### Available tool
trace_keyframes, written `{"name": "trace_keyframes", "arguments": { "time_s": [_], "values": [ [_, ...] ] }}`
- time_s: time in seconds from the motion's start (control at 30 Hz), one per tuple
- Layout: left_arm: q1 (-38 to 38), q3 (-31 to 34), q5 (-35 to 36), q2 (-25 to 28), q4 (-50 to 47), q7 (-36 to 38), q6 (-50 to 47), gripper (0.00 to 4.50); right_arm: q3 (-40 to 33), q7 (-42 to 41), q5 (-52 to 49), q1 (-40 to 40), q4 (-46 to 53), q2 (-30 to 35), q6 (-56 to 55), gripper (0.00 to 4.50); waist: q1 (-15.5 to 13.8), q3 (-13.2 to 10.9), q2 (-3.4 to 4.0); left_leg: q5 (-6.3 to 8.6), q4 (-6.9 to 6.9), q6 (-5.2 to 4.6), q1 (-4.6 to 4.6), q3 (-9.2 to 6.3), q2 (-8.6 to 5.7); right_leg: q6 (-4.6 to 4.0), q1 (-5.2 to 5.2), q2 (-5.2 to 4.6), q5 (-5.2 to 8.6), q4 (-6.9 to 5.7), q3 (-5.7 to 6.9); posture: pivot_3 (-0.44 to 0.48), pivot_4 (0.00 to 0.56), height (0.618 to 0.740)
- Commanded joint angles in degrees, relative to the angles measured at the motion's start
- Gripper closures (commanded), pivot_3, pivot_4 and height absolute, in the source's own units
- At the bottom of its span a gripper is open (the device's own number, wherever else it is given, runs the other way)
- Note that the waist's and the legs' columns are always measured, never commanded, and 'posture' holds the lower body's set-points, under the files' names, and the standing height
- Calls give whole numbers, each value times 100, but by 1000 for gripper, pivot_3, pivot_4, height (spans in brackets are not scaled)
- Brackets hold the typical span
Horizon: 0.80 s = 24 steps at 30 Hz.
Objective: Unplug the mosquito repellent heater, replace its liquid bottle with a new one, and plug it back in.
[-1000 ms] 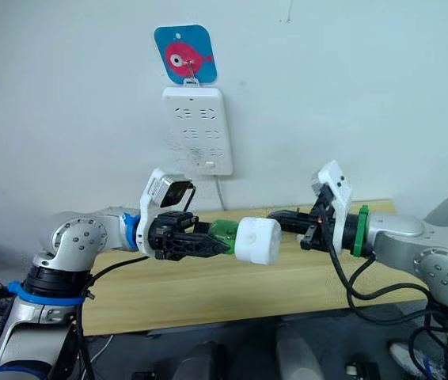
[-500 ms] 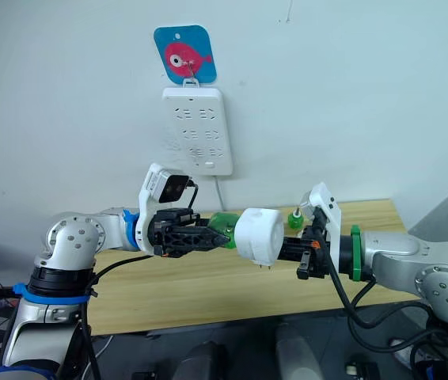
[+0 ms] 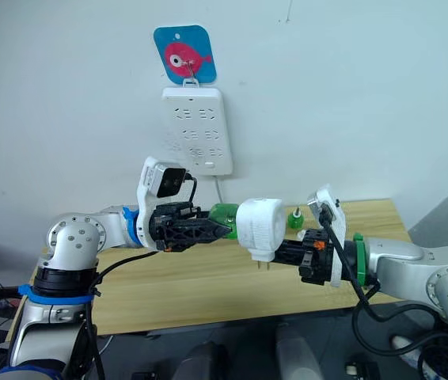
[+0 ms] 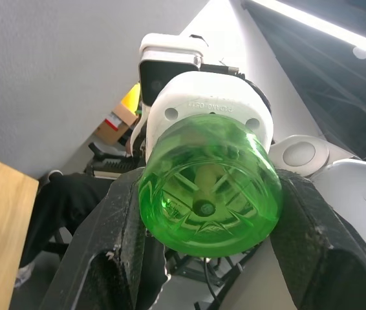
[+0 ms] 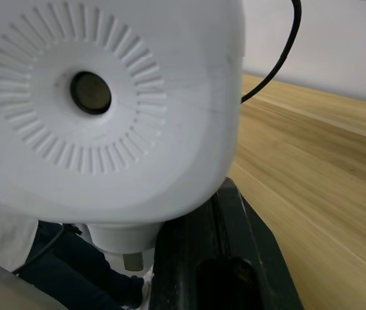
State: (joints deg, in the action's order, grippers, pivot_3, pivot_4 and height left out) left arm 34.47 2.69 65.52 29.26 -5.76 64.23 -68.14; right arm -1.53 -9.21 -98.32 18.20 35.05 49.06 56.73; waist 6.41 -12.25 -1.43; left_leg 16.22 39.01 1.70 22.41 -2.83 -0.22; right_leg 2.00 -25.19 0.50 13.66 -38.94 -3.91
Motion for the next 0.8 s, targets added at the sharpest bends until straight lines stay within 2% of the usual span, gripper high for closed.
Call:
{"name": "trace_keyframes", "arguments": {
  "time_s": [0.03,0.37,0.8],
  "values": [
    [-15,27,-280,-13,-3,-331,209,2168,-47,-1,-758,128,370,9,-273,4500,0,0,0,0,0,0,0,0,0,0,0,0,0,0,0,-164,166,740],
    [-68,-39,-331,-53,-41,-377,364,2168,166,319,-1444,214,440,115,-489,4500,0,0,0,0,0,0,1,2,0,2,0,1,1,1,0,-163,166,740],
    [-138,-131,-361,0,-124,-344,467,2168,307,205,-1468,195,496,220,-633,4500,-1,0,0,0,0,0,1,4,0,4,0,2,2,1,0,-162,167,740]
  ]
}}
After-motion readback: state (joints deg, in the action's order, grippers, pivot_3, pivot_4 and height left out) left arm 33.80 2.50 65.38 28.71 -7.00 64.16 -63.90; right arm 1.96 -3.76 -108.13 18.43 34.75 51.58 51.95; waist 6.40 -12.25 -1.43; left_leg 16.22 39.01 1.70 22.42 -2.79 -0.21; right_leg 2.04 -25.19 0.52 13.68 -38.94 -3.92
